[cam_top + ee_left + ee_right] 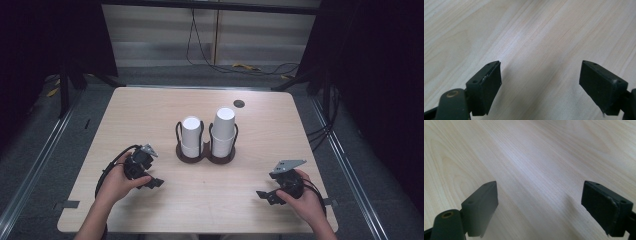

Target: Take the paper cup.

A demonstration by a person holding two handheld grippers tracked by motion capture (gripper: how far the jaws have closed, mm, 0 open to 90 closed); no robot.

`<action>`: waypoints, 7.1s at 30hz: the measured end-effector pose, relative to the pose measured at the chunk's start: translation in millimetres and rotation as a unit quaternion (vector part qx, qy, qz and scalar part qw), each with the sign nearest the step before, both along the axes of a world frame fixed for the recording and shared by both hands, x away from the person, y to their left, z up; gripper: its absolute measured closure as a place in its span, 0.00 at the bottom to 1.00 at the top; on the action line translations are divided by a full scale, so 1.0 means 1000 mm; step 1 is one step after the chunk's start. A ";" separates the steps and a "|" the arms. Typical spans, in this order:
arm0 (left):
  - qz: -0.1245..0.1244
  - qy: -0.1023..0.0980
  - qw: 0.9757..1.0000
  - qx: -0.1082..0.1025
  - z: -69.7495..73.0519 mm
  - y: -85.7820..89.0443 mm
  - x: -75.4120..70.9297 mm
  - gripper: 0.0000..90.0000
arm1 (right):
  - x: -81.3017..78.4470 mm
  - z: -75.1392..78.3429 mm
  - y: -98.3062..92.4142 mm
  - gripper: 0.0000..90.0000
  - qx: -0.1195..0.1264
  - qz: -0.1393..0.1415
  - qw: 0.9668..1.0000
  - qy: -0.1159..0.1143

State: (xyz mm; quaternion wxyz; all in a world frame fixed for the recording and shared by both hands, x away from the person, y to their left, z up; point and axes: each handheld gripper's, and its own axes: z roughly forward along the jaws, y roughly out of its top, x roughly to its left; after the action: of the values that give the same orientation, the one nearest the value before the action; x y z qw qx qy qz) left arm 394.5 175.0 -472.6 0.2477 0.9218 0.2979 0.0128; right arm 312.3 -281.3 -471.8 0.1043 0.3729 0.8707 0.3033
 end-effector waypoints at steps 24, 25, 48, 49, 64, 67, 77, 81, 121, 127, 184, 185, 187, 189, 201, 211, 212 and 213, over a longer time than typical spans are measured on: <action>-0.023 0.009 1.000 0.015 0.014 -0.010 0.006 0.20 | -0.006 0.003 0.002 0.16 0.013 0.009 1.000 -0.008; -0.024 0.007 1.000 0.014 0.016 -0.010 0.006 0.20 | -0.006 0.003 0.002 0.16 0.012 0.008 1.000 -0.008; -0.040 0.000 0.999 0.010 0.054 -0.023 0.026 0.21 | -0.004 0.005 0.011 0.16 0.030 0.017 0.999 -0.015; -0.040 0.000 0.999 0.010 0.054 -0.023 0.026 0.21 | -0.004 0.005 0.011 0.16 0.030 0.017 0.999 -0.015; -0.058 -0.004 0.998 0.027 0.082 -0.040 0.045 0.21 | -0.005 0.004 0.011 0.16 0.029 0.018 0.999 -0.011; -0.066 -0.008 0.997 0.037 0.085 -0.042 0.048 0.21 | -0.006 0.004 0.011 0.16 0.028 0.019 0.999 -0.012; -0.072 -0.005 0.996 0.044 0.093 -0.053 0.057 0.21 | -0.007 0.005 0.015 0.16 0.030 0.027 0.999 -0.012; -0.074 -0.006 0.996 0.046 0.096 -0.054 0.061 0.21 | -0.007 0.004 0.014 0.16 0.031 0.027 0.999 -0.010; -0.087 -0.028 0.995 0.047 0.146 -0.093 0.090 0.22 | -0.008 0.003 0.017 0.16 0.029 0.038 0.999 -0.007; -0.094 -0.025 0.994 0.052 0.144 -0.099 0.096 0.23 | -0.008 0.003 0.017 0.16 0.029 0.039 0.999 -0.006; -0.103 -0.007 0.992 0.079 0.115 -0.133 0.113 0.35 | -0.008 0.001 0.014 0.16 0.036 0.038 0.999 -0.005; -0.104 -0.007 0.991 0.079 0.117 -0.133 0.113 0.36 | -0.008 0.001 0.013 0.16 0.037 0.038 0.999 -0.005; -0.103 -0.013 0.992 0.073 0.118 -0.132 0.112 0.36 | -0.008 0.001 0.013 0.16 0.036 0.037 0.999 -0.004; -0.107 -0.012 0.991 0.077 0.123 -0.131 0.112 0.37 | -0.008 0.001 0.013 0.16 0.038 0.038 0.999 -0.003; -0.107 -0.017 0.991 0.077 0.126 -0.132 0.111 0.38 | -0.008 0.001 0.013 0.16 0.039 0.038 0.999 -0.004; -0.103 -0.018 0.992 0.074 0.132 -0.132 0.112 0.38 | -0.008 0.000 0.013 0.17 0.041 0.039 0.998 -0.003; -0.107 -0.017 0.991 0.078 0.134 -0.131 0.113 0.38 | -0.008 0.000 0.013 0.17 0.041 0.039 0.998 -0.003; -0.107 -0.017 0.991 0.078 0.134 -0.131 0.113 0.38 | -0.008 0.000 0.013 0.17 0.041 0.039 0.998 -0.003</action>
State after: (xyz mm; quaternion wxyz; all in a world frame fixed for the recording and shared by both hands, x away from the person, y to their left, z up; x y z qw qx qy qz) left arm 507.2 44.2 -338.2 0.1797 0.9645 0.1917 0.0251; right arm 304.7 -267.9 -471.4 0.0792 0.3418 0.8710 0.3439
